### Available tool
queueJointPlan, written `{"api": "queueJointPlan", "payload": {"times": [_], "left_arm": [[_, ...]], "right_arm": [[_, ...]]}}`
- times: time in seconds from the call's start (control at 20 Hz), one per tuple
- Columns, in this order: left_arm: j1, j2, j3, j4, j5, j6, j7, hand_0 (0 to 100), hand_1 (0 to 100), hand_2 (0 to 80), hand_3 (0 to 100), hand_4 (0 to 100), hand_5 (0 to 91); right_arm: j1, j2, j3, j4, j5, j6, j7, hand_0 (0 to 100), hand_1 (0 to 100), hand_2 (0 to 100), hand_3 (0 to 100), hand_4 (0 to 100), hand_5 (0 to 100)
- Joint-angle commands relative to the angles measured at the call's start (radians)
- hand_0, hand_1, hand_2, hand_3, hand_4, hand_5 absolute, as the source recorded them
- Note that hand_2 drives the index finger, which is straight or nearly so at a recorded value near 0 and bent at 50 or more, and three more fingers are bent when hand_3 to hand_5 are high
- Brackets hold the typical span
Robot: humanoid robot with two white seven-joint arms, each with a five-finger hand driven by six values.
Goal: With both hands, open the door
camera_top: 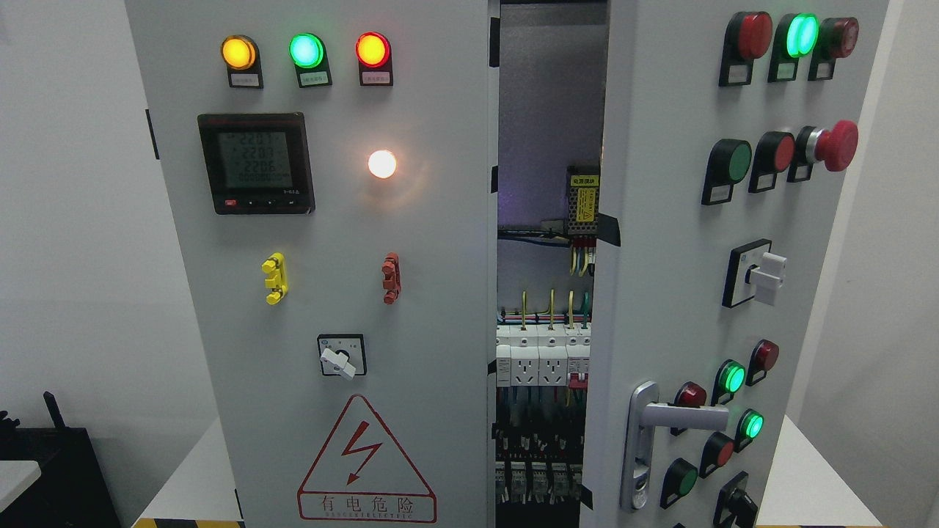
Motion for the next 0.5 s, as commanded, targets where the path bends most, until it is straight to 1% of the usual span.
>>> {"api": "queueJointPlan", "payload": {"times": [0.0, 0.1, 0.2, 0.35, 0.45], "left_arm": [[0.114, 0.06, -0.022, -0.361, 0.009, 0.002, -0.008, 0, 0, 0.0, 0, 4, 0.0], [0.169, 0.083, -0.031, -0.476, 0.044, 0.003, -0.016, 0, 0, 0.0, 0, 4, 0.0], [0.226, 0.104, -0.052, -0.609, 0.107, 0.003, -0.017, 0, 0, 0.0, 0, 4, 0.0], [0.293, 0.173, -0.069, -0.791, 0.194, 0.005, -0.017, 0, 0, 0.0, 0, 4, 0.0], [0.325, 0.201, -0.069, -0.886, 0.233, 0.003, -0.019, 0, 0, 0.0, 0, 4, 0.0]], "right_arm": [[0.0, 0.007, -0.016, -0.002, 0.0, 0.0, 0.004, 0, 0, 0, 0, 0, 0], [0.0, 0.01, -0.014, -0.002, 0.0, 0.0, 0.004, 0, 0, 0, 0, 0, 0], [0.0, 0.013, -0.015, -0.002, 0.0, 0.001, 0.004, 0, 0, 0, 0, 0, 0], [-0.002, 0.013, -0.016, -0.002, 0.0, 0.0, 0.004, 0, 0, 0, 0, 0, 0], [0.0, 0.013, -0.016, -0.002, 0.0, 0.0, 0.004, 0, 0, 0, 0, 0, 0]]}}
